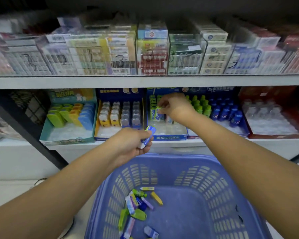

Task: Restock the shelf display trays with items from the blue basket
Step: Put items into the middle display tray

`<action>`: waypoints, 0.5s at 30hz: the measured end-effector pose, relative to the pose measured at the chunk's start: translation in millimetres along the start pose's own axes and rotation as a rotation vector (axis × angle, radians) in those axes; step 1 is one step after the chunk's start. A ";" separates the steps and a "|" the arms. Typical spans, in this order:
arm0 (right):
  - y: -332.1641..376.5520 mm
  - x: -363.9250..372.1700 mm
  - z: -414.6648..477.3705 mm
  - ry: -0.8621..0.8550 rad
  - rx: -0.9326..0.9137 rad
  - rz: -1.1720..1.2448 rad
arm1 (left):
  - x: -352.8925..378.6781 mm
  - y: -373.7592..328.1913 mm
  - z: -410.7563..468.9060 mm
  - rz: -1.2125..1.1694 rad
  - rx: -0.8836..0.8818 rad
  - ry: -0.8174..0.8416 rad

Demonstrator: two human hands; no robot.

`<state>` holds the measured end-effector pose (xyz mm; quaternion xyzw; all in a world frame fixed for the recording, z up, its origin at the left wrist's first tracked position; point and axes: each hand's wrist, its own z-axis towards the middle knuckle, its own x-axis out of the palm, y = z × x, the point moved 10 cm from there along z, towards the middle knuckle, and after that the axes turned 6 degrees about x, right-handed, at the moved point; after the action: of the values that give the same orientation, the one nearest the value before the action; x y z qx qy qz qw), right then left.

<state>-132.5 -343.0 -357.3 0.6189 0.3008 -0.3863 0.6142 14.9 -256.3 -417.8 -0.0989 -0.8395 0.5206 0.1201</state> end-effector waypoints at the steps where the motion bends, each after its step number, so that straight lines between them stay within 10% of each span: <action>1: 1.0 -0.5 1.3 0.009 -0.001 0.013 | -0.5 3.0 1.7 -0.001 -0.004 0.006; 15: 16.3 6.2 4.7 0.087 -0.078 -0.071 | -7.3 0.7 17.9 0.093 0.073 0.015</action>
<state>-115.9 -349.3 -353.7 0.5998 0.3638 -0.3686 0.6100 16.5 -273.3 -426.9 -0.1371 -0.8135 0.5552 0.1055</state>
